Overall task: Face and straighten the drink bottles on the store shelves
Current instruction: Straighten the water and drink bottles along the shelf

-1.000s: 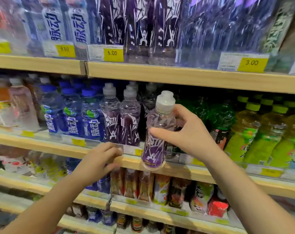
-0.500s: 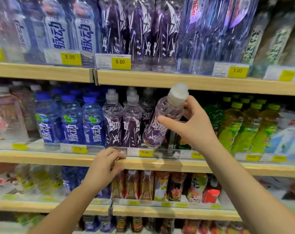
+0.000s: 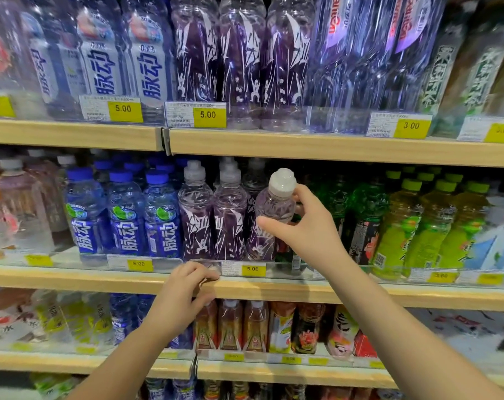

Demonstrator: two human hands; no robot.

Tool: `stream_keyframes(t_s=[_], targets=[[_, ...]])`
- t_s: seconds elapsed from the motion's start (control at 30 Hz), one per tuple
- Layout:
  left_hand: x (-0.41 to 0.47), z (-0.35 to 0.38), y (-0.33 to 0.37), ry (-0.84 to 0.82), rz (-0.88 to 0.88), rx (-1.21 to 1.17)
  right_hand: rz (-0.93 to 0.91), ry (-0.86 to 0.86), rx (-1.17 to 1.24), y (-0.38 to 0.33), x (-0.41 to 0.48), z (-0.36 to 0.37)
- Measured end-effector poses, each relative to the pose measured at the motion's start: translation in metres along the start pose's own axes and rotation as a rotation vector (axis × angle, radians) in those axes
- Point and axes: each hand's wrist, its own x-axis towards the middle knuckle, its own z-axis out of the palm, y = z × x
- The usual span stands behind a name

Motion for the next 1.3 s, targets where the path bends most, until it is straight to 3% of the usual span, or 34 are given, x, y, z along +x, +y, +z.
stream_keyframes(t_s=[0.23,0.47,0.73,1.3], targets=[[-0.001,0.001,0.0,0.004,0.003,0.003,-0.06,0.019,-0.189,-0.002,0.011,0.015],[-0.001,0.002,0.0,0.006,0.004,0.0,-0.092,0.081,-0.546,-0.014,0.02,0.019],[-0.001,0.002,0.003,0.011,-0.015,0.021,0.021,0.028,-0.5,-0.006,0.026,0.026],[-0.002,0.003,0.003,0.014,-0.018,0.029,-0.01,0.081,-0.584,0.003,0.037,0.035]])
